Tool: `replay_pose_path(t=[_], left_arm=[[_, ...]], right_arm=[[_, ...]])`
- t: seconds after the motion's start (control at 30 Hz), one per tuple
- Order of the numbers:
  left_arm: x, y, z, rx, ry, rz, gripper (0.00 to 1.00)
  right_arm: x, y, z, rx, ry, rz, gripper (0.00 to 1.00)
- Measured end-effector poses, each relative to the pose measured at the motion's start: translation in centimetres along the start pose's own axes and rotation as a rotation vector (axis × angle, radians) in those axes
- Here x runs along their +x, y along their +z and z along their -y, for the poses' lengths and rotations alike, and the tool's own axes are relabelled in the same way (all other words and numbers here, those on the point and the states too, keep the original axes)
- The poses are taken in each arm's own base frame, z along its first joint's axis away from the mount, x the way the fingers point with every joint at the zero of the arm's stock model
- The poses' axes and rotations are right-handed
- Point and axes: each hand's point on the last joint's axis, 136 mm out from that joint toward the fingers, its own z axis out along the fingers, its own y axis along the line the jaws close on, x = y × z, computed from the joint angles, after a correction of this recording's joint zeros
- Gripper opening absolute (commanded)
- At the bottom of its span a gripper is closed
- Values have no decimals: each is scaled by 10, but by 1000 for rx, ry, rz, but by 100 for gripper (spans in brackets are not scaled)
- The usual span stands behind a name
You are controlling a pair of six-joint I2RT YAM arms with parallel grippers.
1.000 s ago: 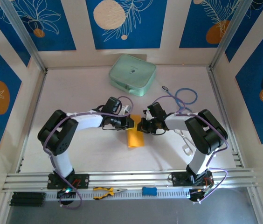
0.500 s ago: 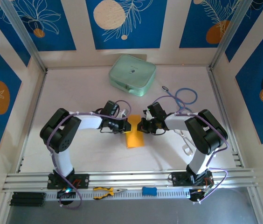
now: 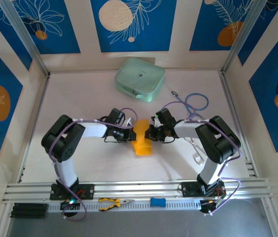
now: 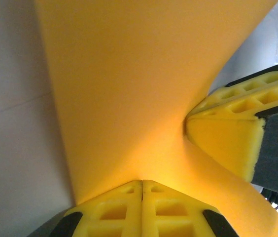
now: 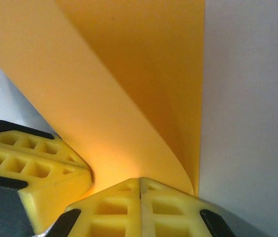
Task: Fold a paper plane with a square sheet of paper (pick it up from the middle)
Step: Fold the paper in half at the center of the table.
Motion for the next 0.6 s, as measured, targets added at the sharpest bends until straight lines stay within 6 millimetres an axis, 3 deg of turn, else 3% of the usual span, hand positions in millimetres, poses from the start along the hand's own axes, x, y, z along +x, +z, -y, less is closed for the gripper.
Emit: replay_pose_path(t=[0.2, 0.37, 0.47, 0.6], left_arm=[[-3, -16, 18, 38, -39, 20, 0], [-3, -18, 31, 95, -62, 13, 0], [2, -13, 32, 107, -77, -12, 0], [15, -4, 17, 80, -106, -45, 0]], right_arm=[[0, 0, 0, 1, 0, 0, 0], [0, 0, 0, 1, 0, 1, 0], [0, 0, 0, 1, 0, 1, 0], [1, 0, 1, -1, -1, 3, 0]])
